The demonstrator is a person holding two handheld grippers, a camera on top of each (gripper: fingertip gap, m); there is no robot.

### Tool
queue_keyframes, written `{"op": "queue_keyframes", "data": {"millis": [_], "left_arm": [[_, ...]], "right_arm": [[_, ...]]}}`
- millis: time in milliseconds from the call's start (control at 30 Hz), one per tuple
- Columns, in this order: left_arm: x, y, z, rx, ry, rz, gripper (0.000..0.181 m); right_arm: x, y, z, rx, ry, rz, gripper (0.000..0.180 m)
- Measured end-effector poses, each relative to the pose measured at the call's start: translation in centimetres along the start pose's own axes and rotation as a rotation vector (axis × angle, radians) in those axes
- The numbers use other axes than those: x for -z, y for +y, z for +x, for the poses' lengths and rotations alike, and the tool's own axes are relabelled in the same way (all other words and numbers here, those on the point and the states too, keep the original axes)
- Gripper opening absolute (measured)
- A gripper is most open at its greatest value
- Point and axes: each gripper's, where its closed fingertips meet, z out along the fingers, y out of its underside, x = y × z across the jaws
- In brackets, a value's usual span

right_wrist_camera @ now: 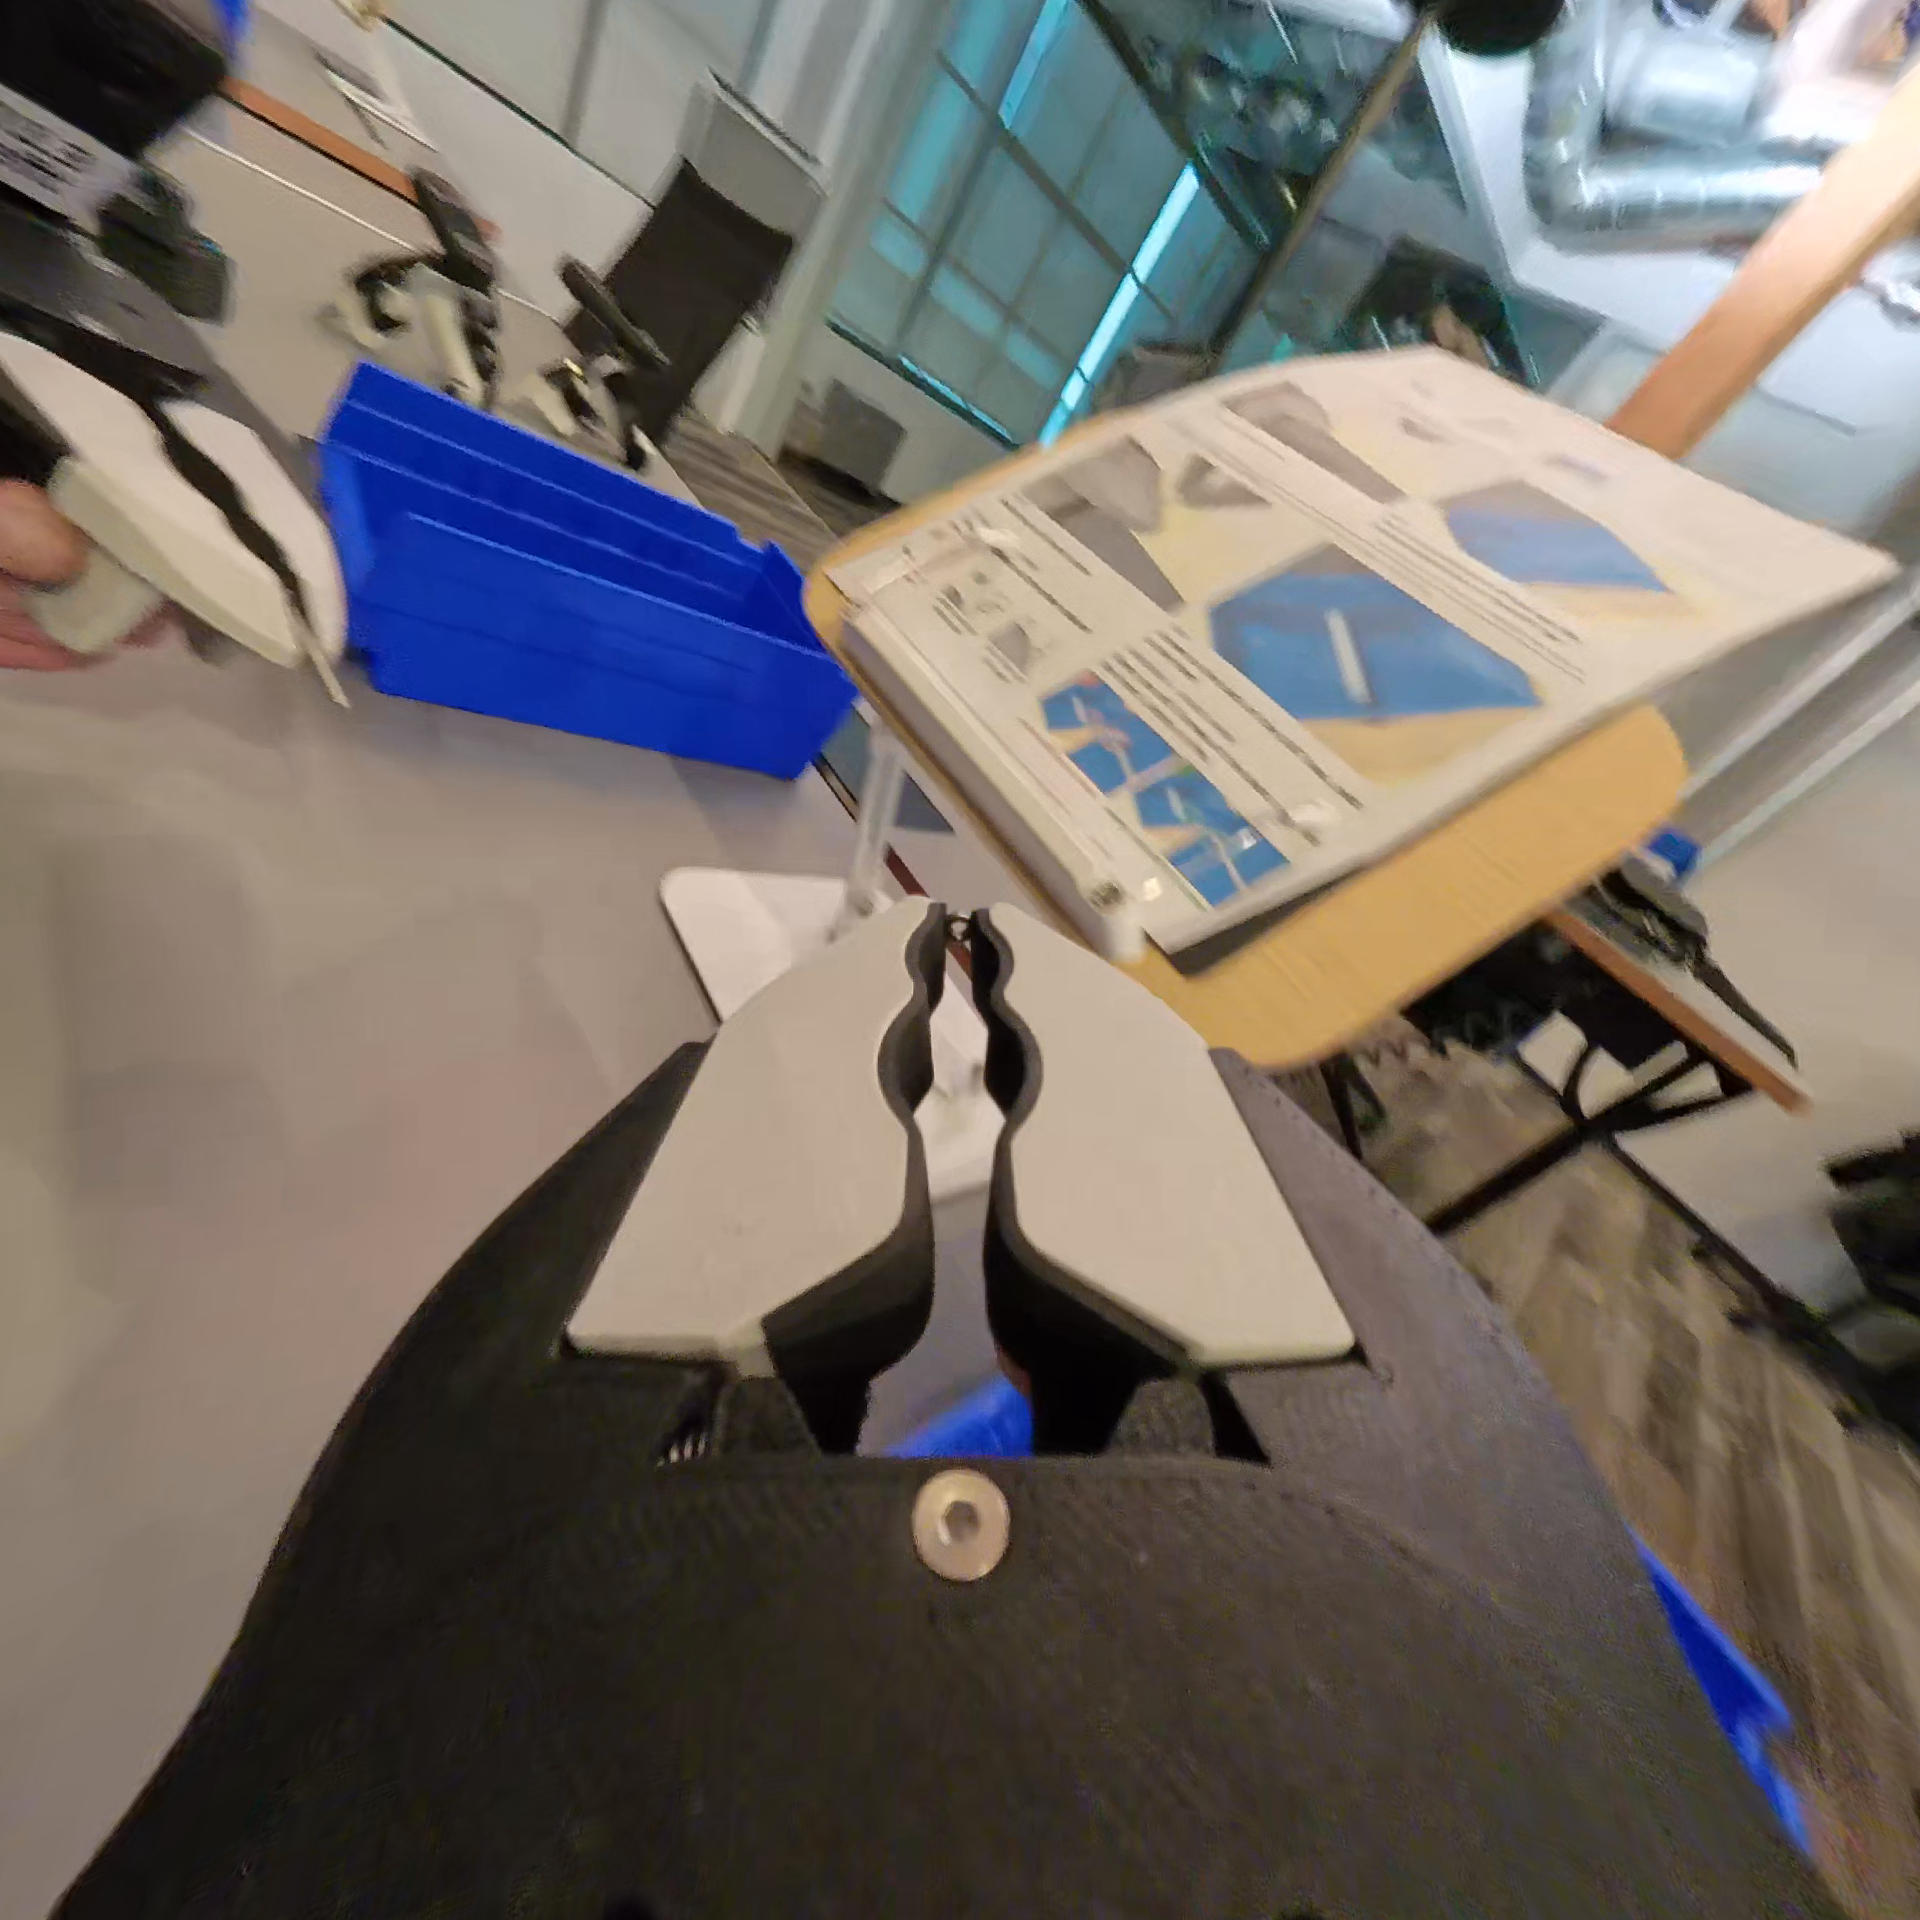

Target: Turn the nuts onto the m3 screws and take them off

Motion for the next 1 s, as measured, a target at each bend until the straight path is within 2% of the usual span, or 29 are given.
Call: {"op": "queue_keyframes", "data": {"millis": [100,233,400,567,667,767,867,933,1000], "left_arm": [[0.4,0.0,-0.2,-0.011,-0.012,-0.006,0.002],[0.4,-0.1,-0.3,-0.018,-0.02,-0.005,0.002],[0.1,0.4,0.1,-0.034,-0.021,-0.026,0.002],[0.0,0.6,0.0,-0.02,-0.021,-0.03,0.002],[0.1,0.6,-0.3,-0.011,-0.021,-0.024,0.002],[0.1,0.7,-0.3,-0.007,-0.018,-0.022,0.002],[0.1,0.6,-0.3,-0.006,-0.018,-0.02,0.002],[0.1,0.4,-0.3,-0.014,-0.018,-0.015,0.002],[0.1,0.2,0.1,-0.026,-0.009,-0.014,0.002]], "right_arm": [[2.2,2.5,3.3,-0.044,0.078,-0.125,0.005],[4.5,8.6,5.8,-0.076,0.127,-0.37,0.005],[5.6,15.1,4.9,-0.198,0.036,-0.583,0.005],[5.8,19.2,3.1,-0.239,-0.056,-0.768,0.005],[5.8,20.2,2.8,-0.241,-0.076,-0.817,0.006],[6.0,20.3,2.8,-0.268,-0.087,-0.828,0.022],[6.5,20.0,3.4,-0.26,-0.066,-0.829,0.024],[6.6,18.2,4.2,-0.203,-0.027,-0.783,0.02],[5.9,14.2,4.4,-0.123,-0.014,-0.665,0.011]]}}
